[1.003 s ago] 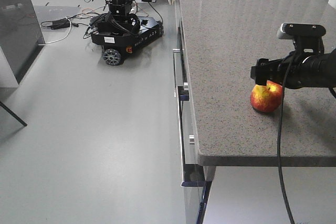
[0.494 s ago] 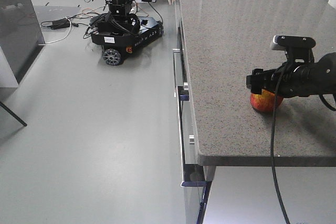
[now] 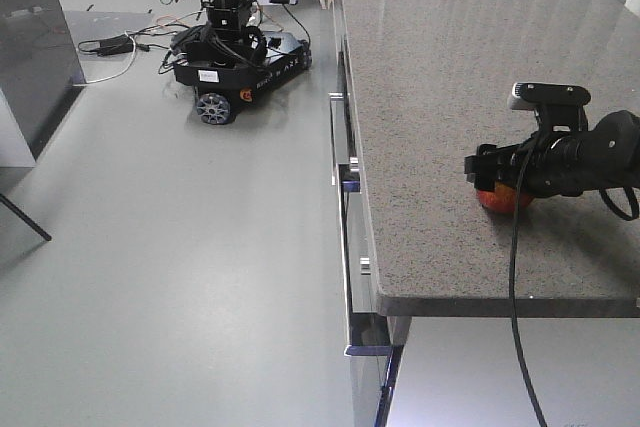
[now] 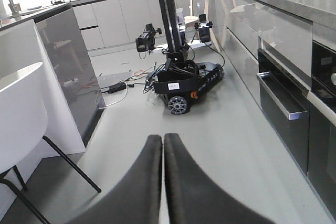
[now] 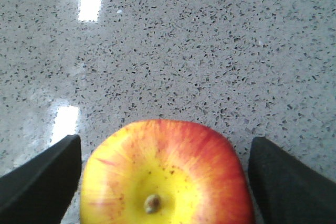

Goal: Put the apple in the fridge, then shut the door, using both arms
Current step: 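Close the right gripper around the apple, then lift the apple off the counter with the right gripper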

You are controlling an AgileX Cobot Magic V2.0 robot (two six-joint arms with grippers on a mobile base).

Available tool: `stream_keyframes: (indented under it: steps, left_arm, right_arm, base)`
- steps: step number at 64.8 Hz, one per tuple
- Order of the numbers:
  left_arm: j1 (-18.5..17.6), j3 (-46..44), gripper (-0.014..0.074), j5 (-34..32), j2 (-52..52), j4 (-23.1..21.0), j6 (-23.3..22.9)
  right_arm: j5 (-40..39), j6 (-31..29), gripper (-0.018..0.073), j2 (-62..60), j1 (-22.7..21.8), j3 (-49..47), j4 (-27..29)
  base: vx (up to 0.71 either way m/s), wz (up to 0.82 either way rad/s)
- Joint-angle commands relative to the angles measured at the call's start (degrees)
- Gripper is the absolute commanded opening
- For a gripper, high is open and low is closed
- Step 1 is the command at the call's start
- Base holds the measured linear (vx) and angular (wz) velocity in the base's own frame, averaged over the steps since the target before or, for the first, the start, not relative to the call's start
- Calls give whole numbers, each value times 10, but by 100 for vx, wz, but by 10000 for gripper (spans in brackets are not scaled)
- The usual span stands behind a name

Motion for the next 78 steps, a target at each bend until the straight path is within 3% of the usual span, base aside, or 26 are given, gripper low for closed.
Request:
stream_keyframes:
  steps: [1,17,32,49,78]
  left_arm:
    - [-3,14,-6,-46,-9,-6,-2]
    - [-3,14,-6,-46,-9,-6,-2]
    - [-3,14,-6,-46,-9,-6,-2]
    - [-3,14,-6,-46,-9,-6,-2]
    - [-3,14,-6,-46,-9,-6,-2]
  right_arm:
    - [-26,-3,588,-25,-3,-16,1]
    - [-4,-3,491,-16,-3,-16,2]
    - [0,-3,344,-22,-3,-16,2]
    - [-38,-3,193,-114,-3,-16,5]
    - [-37,-3,152,-321,-3,-16,23]
  base:
    - [0,0]
    - [0,0]
    - [0,0]
    - [0,0]
    - [0,0]
